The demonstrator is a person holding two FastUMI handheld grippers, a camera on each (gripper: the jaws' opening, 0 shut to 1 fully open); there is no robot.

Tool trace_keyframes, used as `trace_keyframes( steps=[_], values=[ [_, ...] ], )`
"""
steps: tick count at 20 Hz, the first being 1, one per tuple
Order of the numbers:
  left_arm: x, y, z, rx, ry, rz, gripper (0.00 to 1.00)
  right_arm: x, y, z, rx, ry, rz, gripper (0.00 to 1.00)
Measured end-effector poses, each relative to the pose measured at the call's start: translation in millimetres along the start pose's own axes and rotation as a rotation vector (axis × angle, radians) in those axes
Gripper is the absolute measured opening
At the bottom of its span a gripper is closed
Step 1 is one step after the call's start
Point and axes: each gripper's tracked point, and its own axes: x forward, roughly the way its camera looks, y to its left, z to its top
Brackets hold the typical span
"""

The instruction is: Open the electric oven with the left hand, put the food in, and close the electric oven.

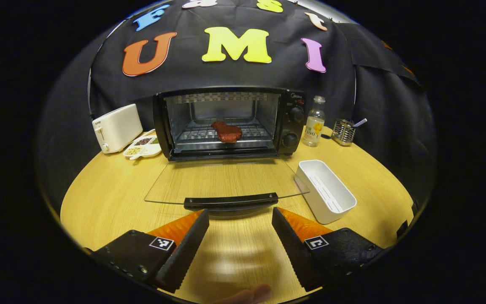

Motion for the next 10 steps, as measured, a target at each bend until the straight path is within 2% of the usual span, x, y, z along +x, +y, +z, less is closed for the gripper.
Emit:
trace_keyframes(
  steps=[3, 6, 10],
  values=[
    [19.2, 2.7, -7.0, -0.011, 0.031, 0.001, 0.96, 0.1, -9.9, 1.1, 0.015, -0.021, -0.006, 0.92],
    [31.7, 13.8, -16.2, -0.022, 0.079, 0.037, 0.95, 5.6, -21.4, -14.7, 0.053, 0.011, -0.012, 0.93],
    [29.6, 13.6, -13.0, 0.005, 0.073, 0.057, 0.95, 11.3, -41.1, -22.3, 0.036, 0.017, -0.076, 0.90]
  ],
)
